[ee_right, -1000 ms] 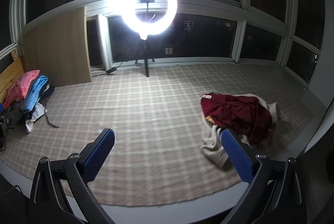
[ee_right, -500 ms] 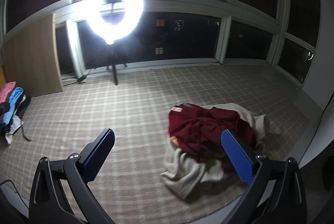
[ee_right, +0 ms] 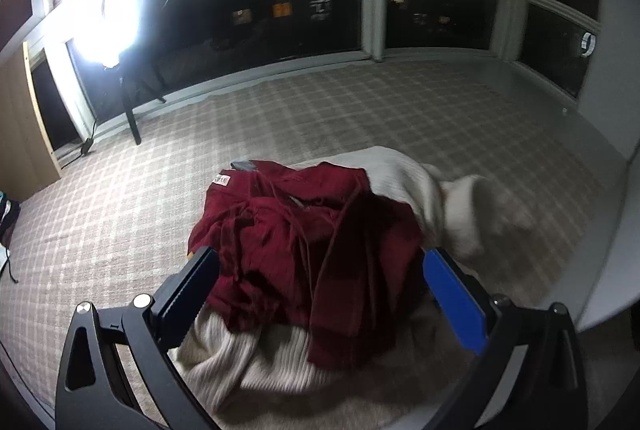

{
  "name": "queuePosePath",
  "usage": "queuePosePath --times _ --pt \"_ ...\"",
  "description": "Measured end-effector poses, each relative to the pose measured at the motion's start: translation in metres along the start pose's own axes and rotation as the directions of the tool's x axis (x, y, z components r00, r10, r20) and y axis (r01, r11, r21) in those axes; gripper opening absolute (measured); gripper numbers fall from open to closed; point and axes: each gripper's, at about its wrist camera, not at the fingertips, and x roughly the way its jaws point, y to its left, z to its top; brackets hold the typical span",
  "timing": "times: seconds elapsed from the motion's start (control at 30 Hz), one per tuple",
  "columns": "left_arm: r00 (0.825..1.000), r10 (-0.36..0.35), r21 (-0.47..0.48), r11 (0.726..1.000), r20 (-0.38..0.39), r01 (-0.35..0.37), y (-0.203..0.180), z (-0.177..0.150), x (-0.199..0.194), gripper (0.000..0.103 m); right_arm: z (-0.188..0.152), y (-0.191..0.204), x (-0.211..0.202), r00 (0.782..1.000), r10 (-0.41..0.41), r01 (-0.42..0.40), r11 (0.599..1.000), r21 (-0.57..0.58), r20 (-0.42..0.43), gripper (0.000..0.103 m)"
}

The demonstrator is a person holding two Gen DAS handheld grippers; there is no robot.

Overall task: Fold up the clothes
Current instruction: 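Grasp the dark red sweatshirt with the right gripper and lift it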

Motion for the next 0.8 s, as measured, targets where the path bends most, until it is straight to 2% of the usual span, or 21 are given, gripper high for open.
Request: queuePosePath --times 0.07,0.13,0.2,0.23,0.27,0.4,0.47,0.63,0.7,0.73,0.8 --pt "1.0 -0.01 0.004 1.0 -0.006 0.01 -0.01 0.011 0.009 0.102 0.007 0.004 0.016 1.0 0.011 -0.012 0.999 -0.039 -0.024 0.096" --pt "1.0 -0.011 0.001 1.0 -0.011 0.011 -0.016 0.022 0.016 0.102 0.013 0.007 0.033 0.998 0.022 -0.027 0.997 -0.074 -0.059 0.083" --pt "1.0 -0.003 0.0 1.0 -0.012 0.003 -0.017 0.029 0.021 0.102 0.015 0.009 0.053 0.992 0.034 -0.047 0.993 -0.105 -0.122 0.061" --pt "1.0 0.002 0.001 1.0 -0.012 -0.002 -0.017 0.031 0.022 0.102 0.014 0.008 0.061 0.989 0.029 -0.046 0.992 -0.118 -0.145 0.057" --pt "1.0 0.011 0.003 1.0 -0.014 -0.011 -0.016 0.033 0.023 0.102 0.013 0.007 0.064 0.988 0.021 -0.04 0.991 -0.127 -0.154 0.047" --pt "0.999 0.035 0.001 0.999 -0.029 -0.035 -0.007 0.036 0.03 0.102 0.019 -0.01 0.056 0.983 0.107 -0.116 0.992 -0.053 -0.151 0.025" --pt "0.999 0.041 -0.006 0.999 -0.031 -0.041 0.0 0.036 0.031 0.102 0.022 -0.018 0.049 0.978 0.151 -0.154 0.988 -0.013 -0.142 0.022" --pt "0.999 0.041 -0.008 0.999 -0.018 -0.041 0.015 0.035 0.028 0.102 0.037 -0.005 0.017 0.99 0.104 -0.111 0.991 -0.077 -0.091 0.021" --pt "0.999 0.033 -0.009 0.999 -0.003 -0.033 0.021 0.035 0.022 0.102 0.043 0.0 0.003 0.991 0.106 -0.111 0.991 -0.069 -0.081 0.016" --pt "1.0 0.03 -0.009 1.0 0.007 -0.03 0.025 0.034 0.019 0.102 0.047 0.0 -0.003 0.988 0.131 -0.135 0.99 -0.043 -0.075 0.013" --pt "0.999 0.031 -0.012 0.999 0.027 -0.03 0.035 0.032 0.01 0.102 0.054 -0.006 -0.02 0.96 0.279 -0.275 0.957 0.087 -0.037 0.011"
